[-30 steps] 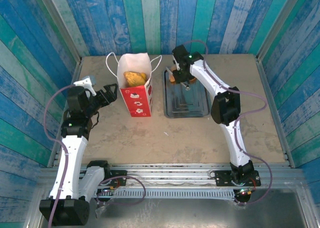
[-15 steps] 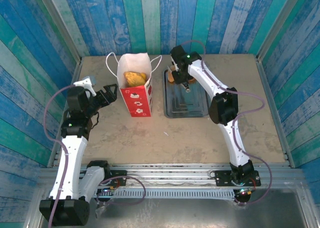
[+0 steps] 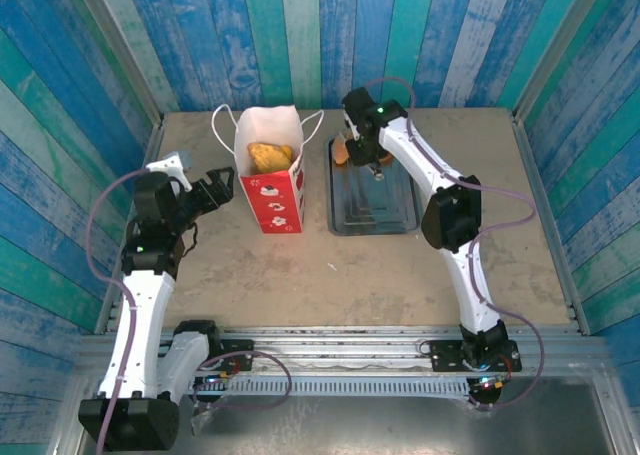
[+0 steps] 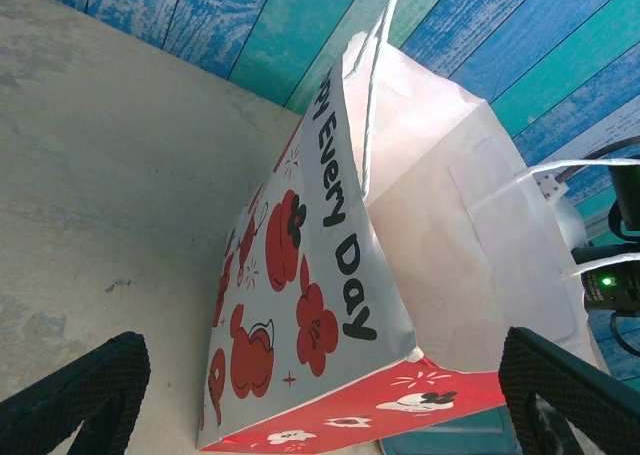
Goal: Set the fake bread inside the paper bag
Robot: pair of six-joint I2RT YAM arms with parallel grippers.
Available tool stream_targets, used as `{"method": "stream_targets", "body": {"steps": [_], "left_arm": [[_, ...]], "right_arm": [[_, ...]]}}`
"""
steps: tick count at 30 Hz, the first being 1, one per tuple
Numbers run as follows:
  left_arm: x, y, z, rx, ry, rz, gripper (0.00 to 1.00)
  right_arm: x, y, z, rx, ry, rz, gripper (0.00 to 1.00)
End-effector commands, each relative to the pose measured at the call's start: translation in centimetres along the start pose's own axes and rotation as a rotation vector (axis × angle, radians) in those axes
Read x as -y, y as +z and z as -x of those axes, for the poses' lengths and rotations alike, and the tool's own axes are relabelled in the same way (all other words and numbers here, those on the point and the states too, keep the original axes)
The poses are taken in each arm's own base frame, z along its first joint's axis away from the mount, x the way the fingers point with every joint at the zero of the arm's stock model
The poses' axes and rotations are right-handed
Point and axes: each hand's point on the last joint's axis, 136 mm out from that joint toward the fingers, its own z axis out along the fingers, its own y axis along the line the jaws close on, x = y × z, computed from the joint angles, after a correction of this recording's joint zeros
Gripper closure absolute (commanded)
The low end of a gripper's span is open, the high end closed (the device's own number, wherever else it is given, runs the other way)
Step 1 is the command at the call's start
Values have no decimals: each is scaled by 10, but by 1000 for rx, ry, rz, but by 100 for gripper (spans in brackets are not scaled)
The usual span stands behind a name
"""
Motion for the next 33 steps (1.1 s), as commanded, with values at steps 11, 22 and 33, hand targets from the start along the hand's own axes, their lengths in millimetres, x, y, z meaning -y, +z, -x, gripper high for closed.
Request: {"method": "stream_targets", "body": {"steps": [11, 22, 33], "left_arm": [[1, -1, 16, 32, 28, 22, 6], [3, -2, 13, 37, 34, 0, 6], [4, 3, 9, 18, 57, -19, 6]], "right_arm": [[11, -89, 14, 168, 152, 85, 57], [3, -70, -20, 92, 255, 130, 52], [-18, -51, -24, 80, 386, 134, 49]]}}
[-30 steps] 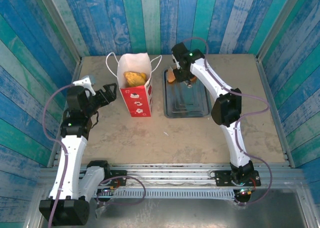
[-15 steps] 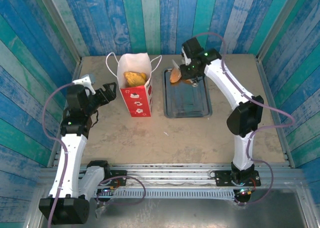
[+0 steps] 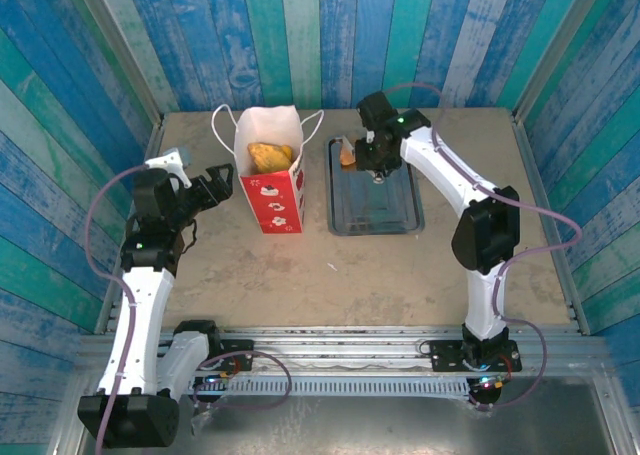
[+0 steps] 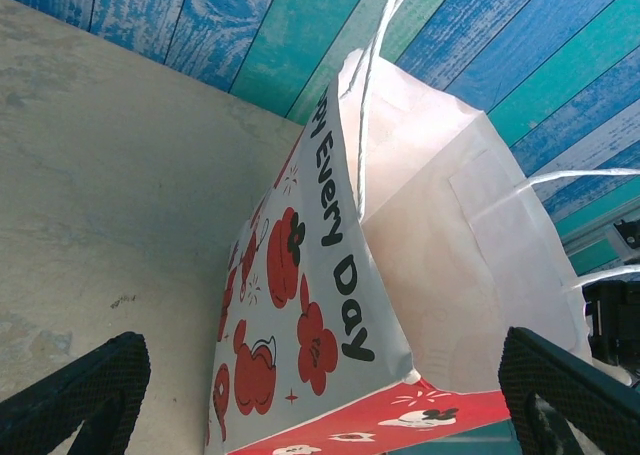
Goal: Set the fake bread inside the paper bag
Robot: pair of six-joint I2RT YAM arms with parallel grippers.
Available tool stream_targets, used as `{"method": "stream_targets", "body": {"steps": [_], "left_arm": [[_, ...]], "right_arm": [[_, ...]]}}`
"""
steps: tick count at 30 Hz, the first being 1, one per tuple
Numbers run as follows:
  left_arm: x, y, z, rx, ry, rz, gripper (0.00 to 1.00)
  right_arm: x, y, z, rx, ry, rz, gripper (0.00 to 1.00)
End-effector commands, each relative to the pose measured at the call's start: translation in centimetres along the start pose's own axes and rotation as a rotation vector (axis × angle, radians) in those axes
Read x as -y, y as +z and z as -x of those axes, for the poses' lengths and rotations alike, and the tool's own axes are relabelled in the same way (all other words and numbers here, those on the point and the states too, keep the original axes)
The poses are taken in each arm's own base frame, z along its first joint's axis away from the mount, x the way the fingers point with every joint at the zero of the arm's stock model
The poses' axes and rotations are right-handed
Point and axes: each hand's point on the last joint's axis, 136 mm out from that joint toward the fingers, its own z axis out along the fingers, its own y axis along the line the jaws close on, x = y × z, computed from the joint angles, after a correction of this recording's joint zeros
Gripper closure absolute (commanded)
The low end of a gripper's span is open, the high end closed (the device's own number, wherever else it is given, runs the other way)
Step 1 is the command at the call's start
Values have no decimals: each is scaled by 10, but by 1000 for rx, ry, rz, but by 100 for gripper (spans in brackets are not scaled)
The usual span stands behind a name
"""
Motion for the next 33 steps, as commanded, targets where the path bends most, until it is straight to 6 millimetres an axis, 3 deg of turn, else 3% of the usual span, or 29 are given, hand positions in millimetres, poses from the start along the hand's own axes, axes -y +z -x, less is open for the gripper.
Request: {"method": "stream_targets", "body": {"steps": [1, 14, 15, 20, 33], "left_arm": [[3, 1, 2, 7, 38, -21, 6], [5, 1, -1, 0, 47, -37, 6], [5, 1, -1, -1, 49, -39, 6], [5, 0, -2, -1, 50, -38, 6], [3, 1, -5, -9, 49, -34, 6]], "right_arm": [[-9, 6, 4, 22, 44, -1, 48], [-13, 15, 22, 60, -29, -178, 45], [-23, 15, 19, 65, -55, -190, 44], [-28, 15, 26, 115, -110, -270, 44], [-24, 34, 27, 107, -141, -343, 44]]}}
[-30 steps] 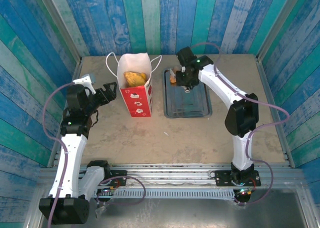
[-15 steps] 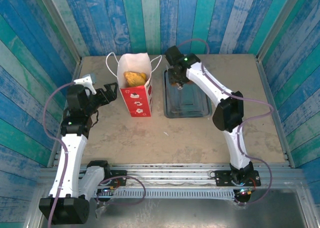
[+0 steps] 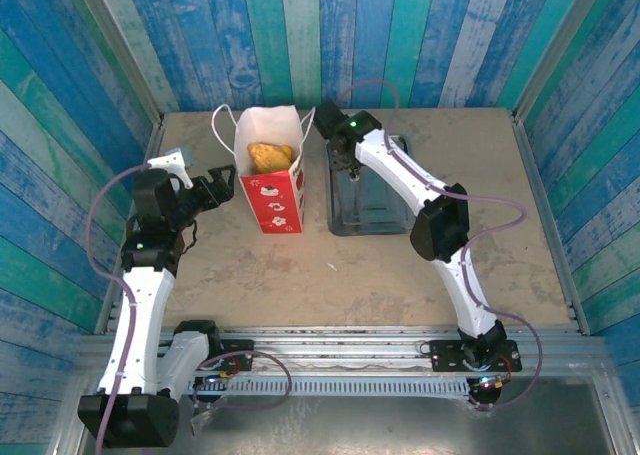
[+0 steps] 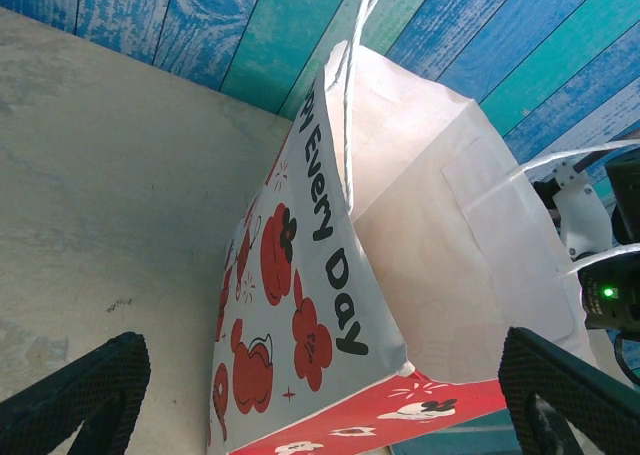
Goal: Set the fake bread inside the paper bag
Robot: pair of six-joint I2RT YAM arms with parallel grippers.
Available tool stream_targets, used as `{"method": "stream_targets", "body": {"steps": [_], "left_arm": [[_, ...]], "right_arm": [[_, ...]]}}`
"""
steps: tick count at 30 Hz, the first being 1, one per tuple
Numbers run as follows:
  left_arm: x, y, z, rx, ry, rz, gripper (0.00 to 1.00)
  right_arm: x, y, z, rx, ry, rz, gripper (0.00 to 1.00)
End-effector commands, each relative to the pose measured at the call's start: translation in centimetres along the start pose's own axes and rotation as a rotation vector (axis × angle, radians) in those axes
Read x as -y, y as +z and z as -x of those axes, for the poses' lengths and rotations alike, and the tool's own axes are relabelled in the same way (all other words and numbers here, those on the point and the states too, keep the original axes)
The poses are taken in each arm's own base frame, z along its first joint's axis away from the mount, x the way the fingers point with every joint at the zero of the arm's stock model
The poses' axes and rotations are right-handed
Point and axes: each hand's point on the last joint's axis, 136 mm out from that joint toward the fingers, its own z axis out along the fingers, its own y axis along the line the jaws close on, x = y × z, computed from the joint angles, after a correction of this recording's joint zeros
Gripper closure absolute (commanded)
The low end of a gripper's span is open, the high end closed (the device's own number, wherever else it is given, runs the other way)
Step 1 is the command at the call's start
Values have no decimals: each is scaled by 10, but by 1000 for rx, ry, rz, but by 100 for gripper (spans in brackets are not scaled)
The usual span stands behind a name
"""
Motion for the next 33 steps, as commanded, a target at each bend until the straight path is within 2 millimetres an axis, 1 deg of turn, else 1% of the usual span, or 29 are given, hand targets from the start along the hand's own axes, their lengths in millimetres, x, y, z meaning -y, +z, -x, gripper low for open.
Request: {"method": "stream_targets", "body": {"steps": [1, 7, 16, 23, 28, 33], "left_arm": [[1, 0, -3, -3, 18, -15, 6], [0, -1, -3, -6, 19, -12, 6], [-1, -1, -4, -10, 23, -8, 6], [-1, -1, -5, -13, 27, -6, 6], [-1, -1, -5, -14, 28, -2, 6], [-1, -2, -5, -14, 28, -3, 6]], "right_arm": [[4, 4, 3, 9, -8, -40, 43], [-1, 12, 5, 7, -8, -35, 43], [-5, 25, -3, -15, -19, -50, 43], [-9, 39, -11, -43, -38, -54, 44], [-11, 43, -14, -55, -41, -51, 47], [-10, 42, -16, -61, -45, -52, 53]]}}
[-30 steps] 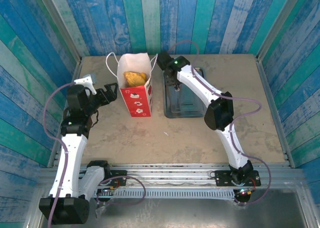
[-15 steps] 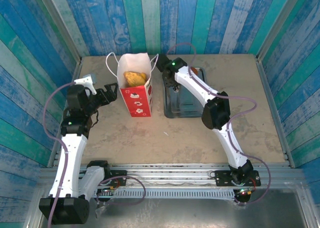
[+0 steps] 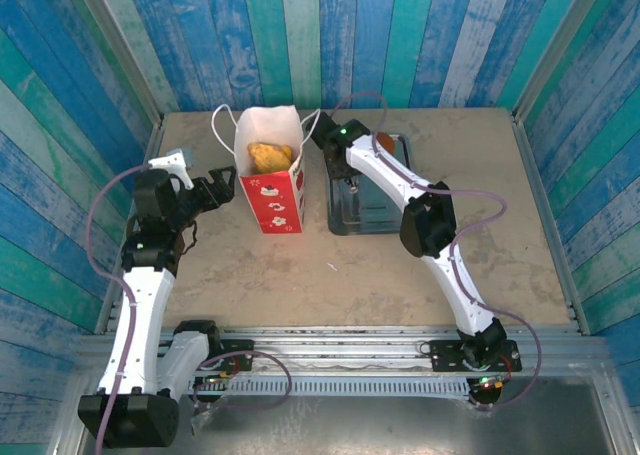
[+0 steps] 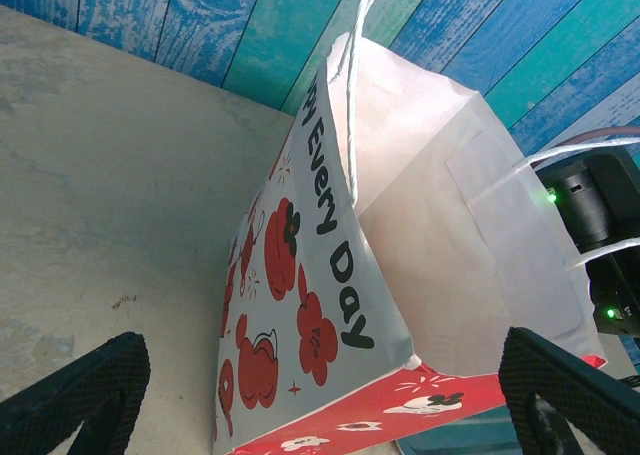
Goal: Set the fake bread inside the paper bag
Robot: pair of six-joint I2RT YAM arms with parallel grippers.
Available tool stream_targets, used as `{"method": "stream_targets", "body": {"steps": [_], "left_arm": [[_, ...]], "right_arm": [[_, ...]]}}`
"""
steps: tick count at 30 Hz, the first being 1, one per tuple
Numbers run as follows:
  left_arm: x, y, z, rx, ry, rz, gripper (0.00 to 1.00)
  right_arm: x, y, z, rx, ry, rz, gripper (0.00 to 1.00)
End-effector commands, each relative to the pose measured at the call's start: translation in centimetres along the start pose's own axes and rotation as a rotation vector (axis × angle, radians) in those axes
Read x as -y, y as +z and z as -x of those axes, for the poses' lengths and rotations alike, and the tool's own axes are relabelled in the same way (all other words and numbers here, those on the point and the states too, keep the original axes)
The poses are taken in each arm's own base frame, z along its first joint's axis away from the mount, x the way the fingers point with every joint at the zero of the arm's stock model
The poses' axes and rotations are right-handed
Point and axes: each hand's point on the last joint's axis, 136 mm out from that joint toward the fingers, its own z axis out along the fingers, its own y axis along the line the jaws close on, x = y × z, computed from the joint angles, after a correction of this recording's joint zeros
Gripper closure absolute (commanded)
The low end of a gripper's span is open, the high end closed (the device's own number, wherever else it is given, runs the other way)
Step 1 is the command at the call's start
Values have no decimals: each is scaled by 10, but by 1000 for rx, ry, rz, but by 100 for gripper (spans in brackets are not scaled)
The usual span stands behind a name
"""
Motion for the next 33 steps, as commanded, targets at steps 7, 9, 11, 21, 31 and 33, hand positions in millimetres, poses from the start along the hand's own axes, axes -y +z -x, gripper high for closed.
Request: {"method": "stream_targets", "body": {"steps": [7, 9, 11, 21, 31, 33], "left_arm": [[0, -6, 1, 3, 19, 11, 6], [0, -8, 3, 8, 16, 19, 6], [-1, -9, 6, 13, 8, 28, 6], [10, -6, 20, 4, -97, -6, 6], [23, 3, 30, -8, -205, -74, 6], [25, 7, 28, -25, -227, -95, 6]], "right_arm": [[7, -25, 9, 37, 11, 20, 63], [10, -34, 11, 49, 15, 32, 65], [14, -43, 12, 57, 10, 39, 66], [39, -89, 1, 130, -12, 79, 69], [79, -145, -18, 243, 27, 121, 70], [82, -156, -21, 268, 37, 147, 70]]}}
